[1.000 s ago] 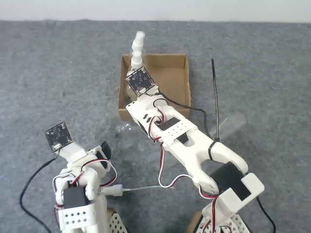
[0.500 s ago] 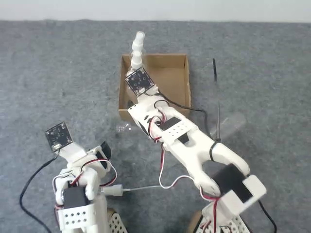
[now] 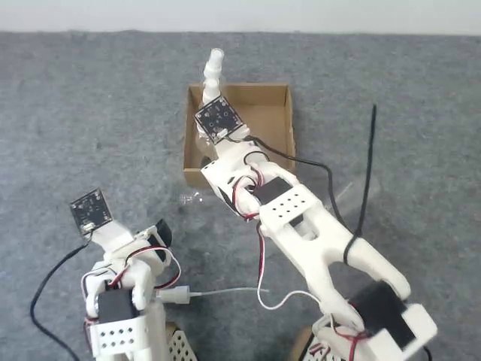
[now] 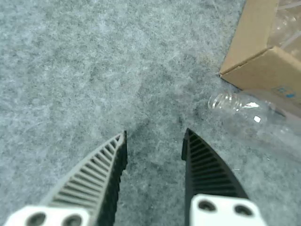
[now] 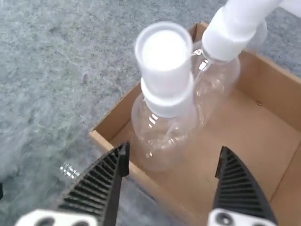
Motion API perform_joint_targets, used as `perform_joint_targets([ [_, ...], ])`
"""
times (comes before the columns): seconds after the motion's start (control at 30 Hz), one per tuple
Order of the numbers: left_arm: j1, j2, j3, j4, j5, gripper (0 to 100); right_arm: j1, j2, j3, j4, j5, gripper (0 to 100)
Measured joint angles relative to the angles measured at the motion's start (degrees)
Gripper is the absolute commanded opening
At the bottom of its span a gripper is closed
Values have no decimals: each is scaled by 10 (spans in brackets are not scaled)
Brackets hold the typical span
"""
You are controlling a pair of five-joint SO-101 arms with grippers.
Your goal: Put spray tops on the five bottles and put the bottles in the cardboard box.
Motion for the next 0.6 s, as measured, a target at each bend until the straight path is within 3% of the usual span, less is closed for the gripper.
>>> perform_joint_targets([
  [0.23,0,0,0,0,0,186,0,-60,0,77,0,225],
  [0.5,0,0,0,0,0,186,0,-128,0,164,0,23],
  [0.6,0,0,0,0,0,186,-1,-142,0,191,0,8],
])
